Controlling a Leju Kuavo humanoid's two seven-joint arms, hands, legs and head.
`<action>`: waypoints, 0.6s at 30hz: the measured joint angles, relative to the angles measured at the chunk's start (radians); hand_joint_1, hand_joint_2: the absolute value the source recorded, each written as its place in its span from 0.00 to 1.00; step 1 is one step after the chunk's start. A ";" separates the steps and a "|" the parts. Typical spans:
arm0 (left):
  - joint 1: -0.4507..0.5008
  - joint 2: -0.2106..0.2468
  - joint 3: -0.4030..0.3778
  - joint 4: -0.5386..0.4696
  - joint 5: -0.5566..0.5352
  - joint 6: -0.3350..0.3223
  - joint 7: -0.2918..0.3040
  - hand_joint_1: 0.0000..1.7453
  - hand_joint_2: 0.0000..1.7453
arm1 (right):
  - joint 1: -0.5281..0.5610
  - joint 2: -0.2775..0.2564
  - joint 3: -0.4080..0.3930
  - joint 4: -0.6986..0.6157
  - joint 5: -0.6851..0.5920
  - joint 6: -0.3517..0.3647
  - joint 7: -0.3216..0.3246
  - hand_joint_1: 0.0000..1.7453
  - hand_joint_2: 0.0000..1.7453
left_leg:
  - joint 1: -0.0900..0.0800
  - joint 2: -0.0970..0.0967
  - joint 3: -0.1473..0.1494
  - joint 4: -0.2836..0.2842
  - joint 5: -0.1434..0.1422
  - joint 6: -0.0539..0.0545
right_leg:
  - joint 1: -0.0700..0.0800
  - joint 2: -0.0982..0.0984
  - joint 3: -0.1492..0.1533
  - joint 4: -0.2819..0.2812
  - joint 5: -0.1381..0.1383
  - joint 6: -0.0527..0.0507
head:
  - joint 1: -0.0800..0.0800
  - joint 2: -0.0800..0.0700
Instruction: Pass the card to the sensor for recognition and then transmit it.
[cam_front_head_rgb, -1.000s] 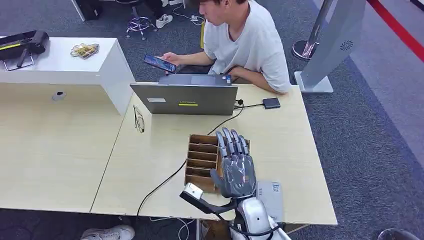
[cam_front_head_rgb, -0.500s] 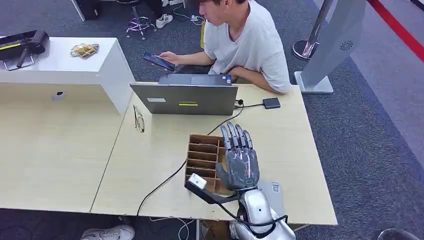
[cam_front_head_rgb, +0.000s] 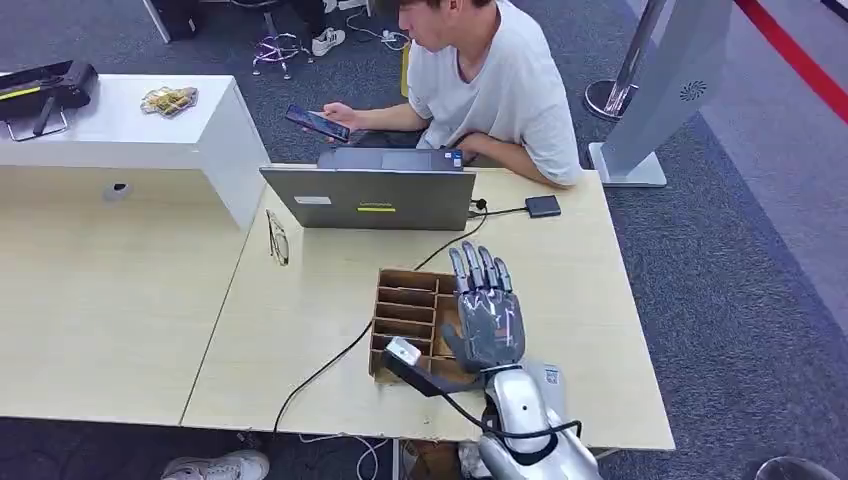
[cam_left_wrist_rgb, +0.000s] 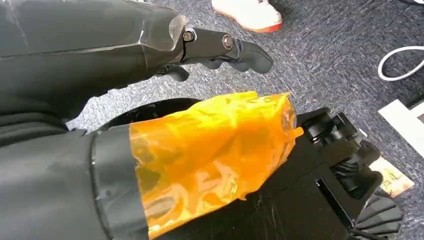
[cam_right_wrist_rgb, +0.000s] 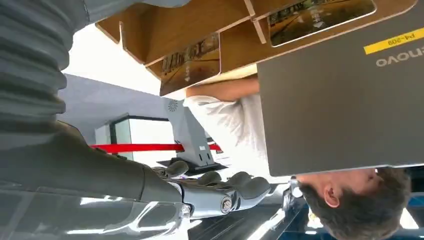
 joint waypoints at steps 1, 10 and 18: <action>0.000 0.000 0.000 0.000 0.000 0.000 0.000 0.00 0.00 | -0.002 0.000 -0.001 0.000 -0.005 0.005 0.000 0.00 1.00 | 0.000 0.000 0.000 0.000 0.000 0.000 | 0.000 0.000 0.000 0.000 0.000 0.000 | 0.000 0.000; 0.000 0.000 0.000 0.000 0.002 0.002 0.000 0.00 0.00 | -0.017 -0.002 -0.014 -0.004 -0.049 0.051 -0.011 0.00 1.00 | 0.000 0.000 0.000 0.000 0.000 0.000 | 0.000 0.000 0.000 0.000 0.000 0.000 | 0.000 0.000; 0.000 0.000 0.000 0.000 0.002 0.003 0.000 0.00 0.00 | -0.030 -0.006 -0.016 -0.003 -0.064 0.084 -0.019 0.00 1.00 | 0.000 0.000 0.000 0.000 0.000 0.000 | 0.000 0.000 0.000 0.000 0.000 0.000 | 0.000 0.000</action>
